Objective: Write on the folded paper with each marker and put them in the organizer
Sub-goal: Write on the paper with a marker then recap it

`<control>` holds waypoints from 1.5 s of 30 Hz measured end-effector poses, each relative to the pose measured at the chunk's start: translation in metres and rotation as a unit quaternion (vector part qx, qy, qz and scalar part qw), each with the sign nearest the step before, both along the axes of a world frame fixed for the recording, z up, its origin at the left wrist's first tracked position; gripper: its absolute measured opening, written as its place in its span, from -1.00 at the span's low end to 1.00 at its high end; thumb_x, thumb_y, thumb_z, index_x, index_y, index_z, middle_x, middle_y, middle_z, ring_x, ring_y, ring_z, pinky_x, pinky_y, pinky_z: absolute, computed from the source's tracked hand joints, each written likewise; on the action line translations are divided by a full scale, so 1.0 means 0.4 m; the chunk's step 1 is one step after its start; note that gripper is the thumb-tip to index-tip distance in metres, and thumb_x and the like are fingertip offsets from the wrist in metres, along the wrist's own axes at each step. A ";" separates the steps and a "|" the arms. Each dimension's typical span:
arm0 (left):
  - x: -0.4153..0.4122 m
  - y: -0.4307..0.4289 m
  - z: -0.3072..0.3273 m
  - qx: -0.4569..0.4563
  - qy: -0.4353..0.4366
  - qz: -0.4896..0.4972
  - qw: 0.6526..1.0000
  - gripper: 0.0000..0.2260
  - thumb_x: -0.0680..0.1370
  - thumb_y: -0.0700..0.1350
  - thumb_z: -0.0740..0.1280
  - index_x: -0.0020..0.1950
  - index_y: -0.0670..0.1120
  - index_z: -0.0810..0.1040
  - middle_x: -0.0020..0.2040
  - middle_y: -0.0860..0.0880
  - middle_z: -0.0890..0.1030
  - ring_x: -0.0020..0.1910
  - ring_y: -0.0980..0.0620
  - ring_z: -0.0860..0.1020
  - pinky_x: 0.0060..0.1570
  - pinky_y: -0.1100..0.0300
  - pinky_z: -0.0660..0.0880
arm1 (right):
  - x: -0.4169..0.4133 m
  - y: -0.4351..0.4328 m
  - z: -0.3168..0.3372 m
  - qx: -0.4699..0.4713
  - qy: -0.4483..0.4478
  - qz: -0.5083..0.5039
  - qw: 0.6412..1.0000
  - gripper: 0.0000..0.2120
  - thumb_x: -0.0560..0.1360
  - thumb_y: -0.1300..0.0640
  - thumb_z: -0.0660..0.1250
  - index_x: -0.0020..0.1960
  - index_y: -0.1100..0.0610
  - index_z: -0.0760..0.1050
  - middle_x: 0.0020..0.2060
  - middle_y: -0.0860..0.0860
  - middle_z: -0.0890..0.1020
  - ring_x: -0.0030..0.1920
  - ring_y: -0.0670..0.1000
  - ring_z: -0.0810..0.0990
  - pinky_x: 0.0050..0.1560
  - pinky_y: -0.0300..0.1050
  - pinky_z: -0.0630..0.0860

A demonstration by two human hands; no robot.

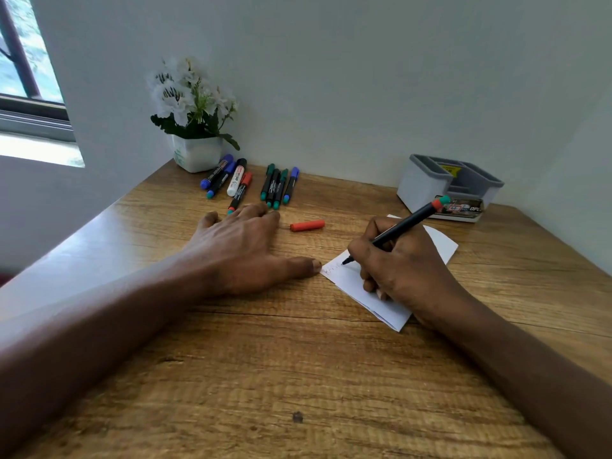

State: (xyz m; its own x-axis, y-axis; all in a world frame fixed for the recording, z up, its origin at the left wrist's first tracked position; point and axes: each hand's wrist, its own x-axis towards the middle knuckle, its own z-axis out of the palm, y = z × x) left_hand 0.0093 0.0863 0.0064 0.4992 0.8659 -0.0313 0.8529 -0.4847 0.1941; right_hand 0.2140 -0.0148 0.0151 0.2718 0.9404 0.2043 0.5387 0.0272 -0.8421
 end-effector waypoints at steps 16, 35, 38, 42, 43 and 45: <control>0.000 -0.003 0.004 -0.008 -0.010 0.000 1.000 0.11 0.21 0.71 0.00 0.62 0.10 0.12 0.66 0.03 0.08 0.58 0.00 0.16 0.50 -0.24 0.04 | -0.006 0.000 0.004 -0.012 0.030 -0.031 0.999 -0.85 0.53 0.10 0.41 -0.15 0.17 0.58 -0.43 0.03 0.69 -0.50 -0.08 0.62 -0.50 -0.28 0.48; 0.069 0.043 0.037 0.116 -0.114 -0.092 0.982 -0.72 0.56 0.20 0.36 0.22 0.16 0.59 0.00 0.18 0.56 -0.09 0.23 0.52 -0.21 0.34 0.37 | 0.038 0.023 0.051 -0.089 0.371 0.054 0.923 -0.76 0.58 0.10 0.29 -0.10 0.23 0.65 -0.39 0.10 0.64 -0.43 0.01 0.61 -0.48 -0.21 0.47; 0.066 0.047 0.023 0.108 -0.169 -0.082 0.976 -0.85 0.56 0.16 0.38 0.08 0.16 0.62 -0.08 0.22 0.56 -0.12 0.25 0.55 -0.26 0.39 0.39 | 0.043 0.023 0.055 -0.092 0.394 0.070 0.912 -0.63 0.62 -0.04 0.25 -0.10 0.20 0.66 -0.37 0.11 0.65 -0.42 0.01 0.62 -0.45 -0.19 0.48; 0.047 0.036 0.012 0.067 -0.355 -0.091 0.928 -0.90 0.58 0.06 0.39 0.06 0.13 0.65 -0.08 0.19 0.67 -0.06 0.22 0.63 -0.13 0.23 0.55 | 0.055 0.025 0.054 -0.099 0.418 0.087 0.899 -0.55 0.64 -0.05 0.17 -0.05 0.23 0.71 -0.32 0.12 0.68 -0.38 0.02 0.63 -0.42 -0.18 0.48; 0.042 0.031 0.012 0.037 -0.385 -0.102 0.916 -0.90 0.58 0.04 0.39 0.07 0.12 0.65 -0.07 0.16 0.69 -0.06 0.17 0.65 -0.09 0.17 0.58 | 0.058 0.026 0.052 -0.101 0.422 0.089 0.897 -0.56 0.63 -0.02 0.15 -0.01 0.25 0.70 -0.31 0.13 0.68 -0.37 0.02 0.62 -0.42 -0.18 0.48; 0.036 0.022 0.011 -0.008 -0.401 -0.131 0.907 -0.91 0.59 -0.01 0.40 0.08 0.10 0.65 -0.06 0.12 0.70 -0.06 0.09 0.67 -0.05 0.09 0.60 | 0.059 0.027 0.051 -0.104 0.426 0.094 0.894 -0.59 0.61 0.06 0.15 0.06 0.28 0.68 -0.30 0.13 0.68 -0.37 0.01 0.62 -0.42 -0.19 0.50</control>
State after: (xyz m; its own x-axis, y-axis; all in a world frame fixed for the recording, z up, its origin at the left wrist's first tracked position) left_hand 0.0236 0.0950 0.0107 0.5548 0.7174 0.4213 0.2907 -0.6416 0.7098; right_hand 0.2378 -0.0042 0.0354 0.0781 0.9794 -0.1862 -0.2989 -0.1552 -0.9416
